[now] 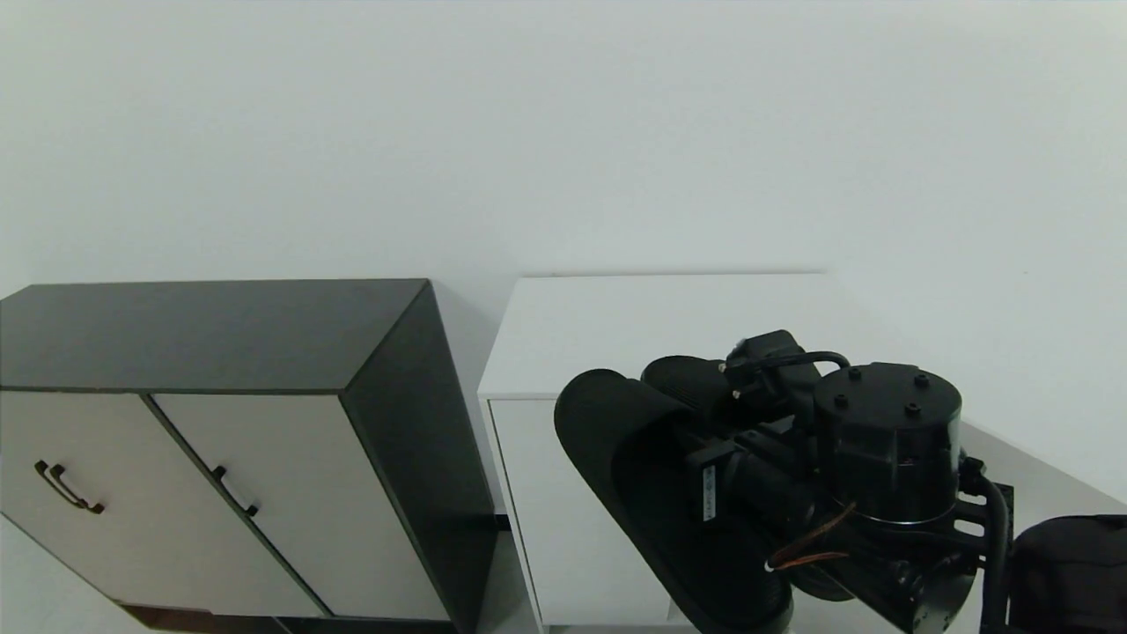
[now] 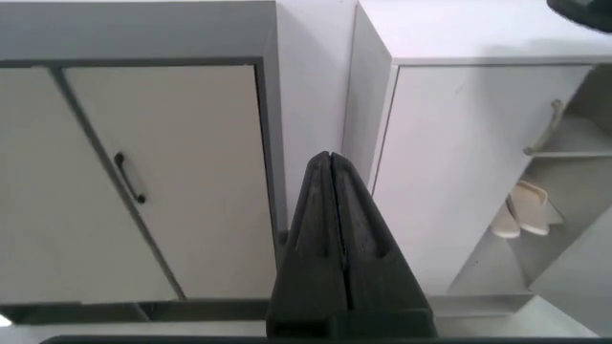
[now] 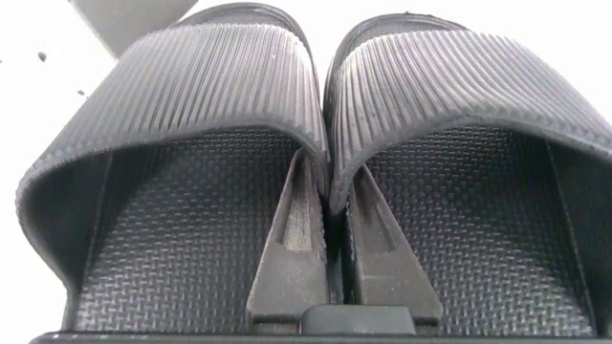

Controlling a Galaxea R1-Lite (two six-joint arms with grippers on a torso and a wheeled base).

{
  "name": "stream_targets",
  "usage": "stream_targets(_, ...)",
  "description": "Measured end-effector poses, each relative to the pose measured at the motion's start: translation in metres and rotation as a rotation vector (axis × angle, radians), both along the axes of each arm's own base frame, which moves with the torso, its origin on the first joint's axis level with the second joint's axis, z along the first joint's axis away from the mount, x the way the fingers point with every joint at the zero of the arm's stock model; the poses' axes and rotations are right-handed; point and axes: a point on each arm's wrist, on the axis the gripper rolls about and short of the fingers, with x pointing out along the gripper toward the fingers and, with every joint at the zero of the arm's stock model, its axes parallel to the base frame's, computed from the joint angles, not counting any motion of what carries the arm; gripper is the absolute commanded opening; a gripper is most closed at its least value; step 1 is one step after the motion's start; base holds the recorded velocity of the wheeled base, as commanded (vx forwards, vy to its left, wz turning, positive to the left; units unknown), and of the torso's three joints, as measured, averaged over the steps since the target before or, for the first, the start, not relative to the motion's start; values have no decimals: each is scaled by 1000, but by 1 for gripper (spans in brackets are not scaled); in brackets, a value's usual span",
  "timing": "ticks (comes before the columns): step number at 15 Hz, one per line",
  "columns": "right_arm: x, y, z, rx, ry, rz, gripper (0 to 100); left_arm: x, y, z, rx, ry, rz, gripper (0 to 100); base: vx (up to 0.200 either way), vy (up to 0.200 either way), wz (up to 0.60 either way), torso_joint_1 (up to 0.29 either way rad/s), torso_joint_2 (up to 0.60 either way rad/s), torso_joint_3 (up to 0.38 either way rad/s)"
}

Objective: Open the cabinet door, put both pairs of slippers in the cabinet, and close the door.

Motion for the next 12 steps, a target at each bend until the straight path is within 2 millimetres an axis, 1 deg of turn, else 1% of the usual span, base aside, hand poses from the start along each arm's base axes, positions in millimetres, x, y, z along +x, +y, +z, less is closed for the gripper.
stream_targets(5, 2, -3, 0, 21, -16, -9, 0, 0, 0, 0, 0, 0, 0, 0, 0, 0, 0, 0, 0, 0)
stream_targets(12, 2, -4, -1, 16, -13, -12, 0, 0, 0, 0, 1, 0, 0, 0, 0, -200, 0, 0, -1, 3)
